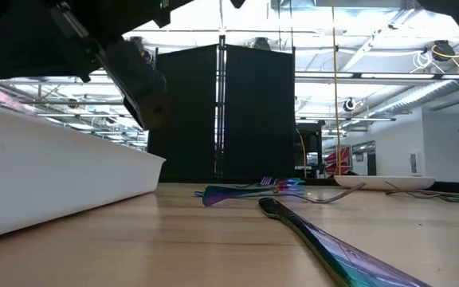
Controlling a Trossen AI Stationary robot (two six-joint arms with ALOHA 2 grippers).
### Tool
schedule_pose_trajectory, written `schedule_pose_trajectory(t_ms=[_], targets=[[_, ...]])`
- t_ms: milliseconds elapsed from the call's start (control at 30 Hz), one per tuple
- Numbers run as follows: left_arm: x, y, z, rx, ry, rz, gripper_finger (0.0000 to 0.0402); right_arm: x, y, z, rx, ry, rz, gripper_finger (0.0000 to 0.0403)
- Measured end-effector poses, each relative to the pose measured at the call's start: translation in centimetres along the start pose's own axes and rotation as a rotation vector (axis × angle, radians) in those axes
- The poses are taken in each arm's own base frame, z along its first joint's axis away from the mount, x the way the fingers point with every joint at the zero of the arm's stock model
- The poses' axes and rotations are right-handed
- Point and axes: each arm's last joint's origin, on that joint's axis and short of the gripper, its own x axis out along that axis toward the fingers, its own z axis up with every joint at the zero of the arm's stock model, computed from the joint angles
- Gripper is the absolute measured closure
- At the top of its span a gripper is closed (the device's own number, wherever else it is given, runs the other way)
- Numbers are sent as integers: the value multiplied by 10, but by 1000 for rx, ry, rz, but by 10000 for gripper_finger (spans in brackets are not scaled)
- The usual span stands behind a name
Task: Sort silverware
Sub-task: Put the top middle iridescent knife into the cutlery tray, then put the top right iridescent knife into the cutlery tray
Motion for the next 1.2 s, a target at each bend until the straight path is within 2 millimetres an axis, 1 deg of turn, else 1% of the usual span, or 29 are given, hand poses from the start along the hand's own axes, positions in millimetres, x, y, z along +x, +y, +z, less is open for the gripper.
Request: schedule_pose_trajectory(t_ms=[233,467,567,733,900,967,1067,1200], targets=[[0,0,1,2,-13,4,244,0,-1,-4,40,6,1,387],[0,-2,2,-1,-23,-14,244,0,-1,-6,100,-36,16,385],[0,-2,2,-1,-20,-15,244,0,-1,-6,102,-37,15,371],[0,-3,2,-3,-21,-21,244,0,-2,-7,136,-35,13,326],[0,-4,3,-8,-31,-41,244,6,1,-9,153,-46,-14,289],[0,-5,3,-8,-29,-42,244,11,5,-10,152,-55,-8,281],[0,-5,2,1,-19,-49,244,11,6,-9,151,-55,-1,276],[0,-5,3,14,-20,-53,244,4,-1,-5,157,11,-46,278]])
